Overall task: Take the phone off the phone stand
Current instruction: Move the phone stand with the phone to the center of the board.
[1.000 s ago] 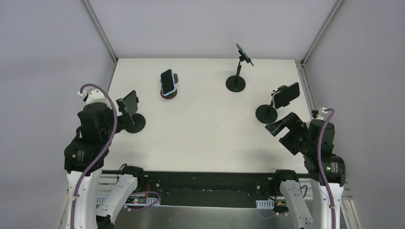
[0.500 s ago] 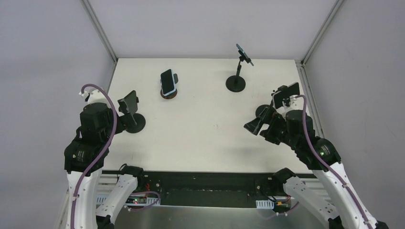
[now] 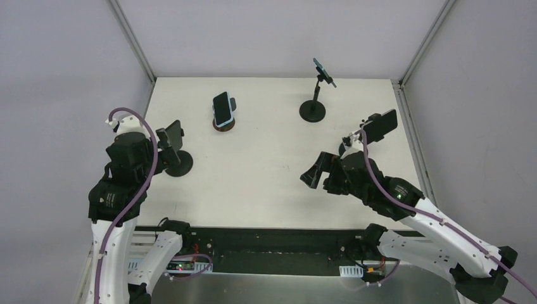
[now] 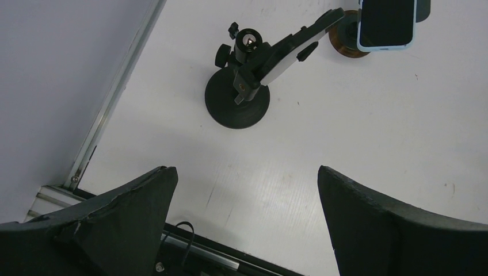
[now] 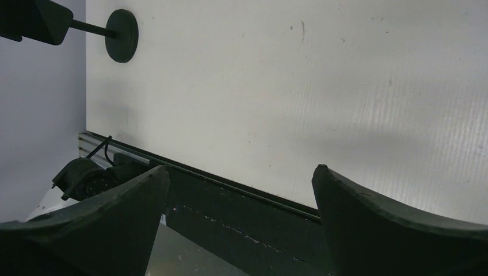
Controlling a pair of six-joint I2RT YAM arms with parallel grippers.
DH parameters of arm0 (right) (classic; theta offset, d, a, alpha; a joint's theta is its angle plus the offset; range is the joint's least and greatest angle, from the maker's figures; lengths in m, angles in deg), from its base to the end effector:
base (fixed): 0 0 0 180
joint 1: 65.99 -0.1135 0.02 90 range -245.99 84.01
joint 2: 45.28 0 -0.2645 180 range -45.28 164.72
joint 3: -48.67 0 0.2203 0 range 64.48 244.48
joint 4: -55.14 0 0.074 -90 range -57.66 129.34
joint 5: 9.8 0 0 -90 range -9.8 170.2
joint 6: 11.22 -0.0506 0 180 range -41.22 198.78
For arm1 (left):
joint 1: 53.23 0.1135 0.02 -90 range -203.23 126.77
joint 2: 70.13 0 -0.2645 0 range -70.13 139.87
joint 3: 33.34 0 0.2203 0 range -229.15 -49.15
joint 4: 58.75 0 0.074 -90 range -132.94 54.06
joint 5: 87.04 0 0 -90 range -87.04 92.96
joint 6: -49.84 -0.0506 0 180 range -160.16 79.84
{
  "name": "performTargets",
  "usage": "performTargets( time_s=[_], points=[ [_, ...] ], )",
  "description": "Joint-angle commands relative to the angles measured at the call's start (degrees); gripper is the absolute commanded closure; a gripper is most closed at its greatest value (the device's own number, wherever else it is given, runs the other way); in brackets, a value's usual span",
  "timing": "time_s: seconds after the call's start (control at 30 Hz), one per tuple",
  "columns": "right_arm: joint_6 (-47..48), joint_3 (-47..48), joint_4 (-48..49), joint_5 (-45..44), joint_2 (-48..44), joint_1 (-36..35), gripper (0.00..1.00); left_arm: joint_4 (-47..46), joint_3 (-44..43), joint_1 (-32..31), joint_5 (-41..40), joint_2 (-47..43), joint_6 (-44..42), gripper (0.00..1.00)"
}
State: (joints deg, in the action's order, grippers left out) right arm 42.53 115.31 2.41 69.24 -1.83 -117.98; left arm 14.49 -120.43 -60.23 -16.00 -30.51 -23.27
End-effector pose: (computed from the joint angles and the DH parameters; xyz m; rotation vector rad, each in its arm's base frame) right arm 0.0926 0.1029 0.3212 -0.1760 2.1547 0.7270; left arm 0.0764 0.0072 0.3915 -0.3782 1.9590 0.0664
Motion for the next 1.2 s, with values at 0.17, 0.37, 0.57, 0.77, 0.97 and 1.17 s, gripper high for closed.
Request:
performTargets(
  time_s=[0.17,0.37,0.57,0.77,0.97,1.17],
  points=[
    [-3.8,-1.6,0.8,-4.8,-2.5,-1.9,0.01,-5.9,-5.2,0.7,-0.4,7.0,-5.7,0.00],
    [-4.5,-2.7,-1.1,-6.2,-5.0,-1.9,0.01,-5.9,-13.6,2.5,8.8,13.1,-4.2,0.00],
    [-6.1,-3.3,-3.1,-6.7,-6.2,-1.9,0.01,-5.4,-17.9,4.0,10.4,18.9,-6.2,0.00],
    [-6.5,-3.8,-4.1,-7.0,-6.8,-1.9,0.01,-4.5,-17.2,6.6,14.4,21.0,-8.3,0.00],
    [-6.7,-4.0,-4.3,-6.8,-6.0,-2.0,0.01,-4.8,-13.6,8.2,14.9,22.3,-11.7,0.00],
    [-7.8,-3.7,-4.6,-5.7,-4.0,-1.9,0.01,-8.4,-11.8,8.2,17.7,24.5,-16.3,0.12]
  ],
)
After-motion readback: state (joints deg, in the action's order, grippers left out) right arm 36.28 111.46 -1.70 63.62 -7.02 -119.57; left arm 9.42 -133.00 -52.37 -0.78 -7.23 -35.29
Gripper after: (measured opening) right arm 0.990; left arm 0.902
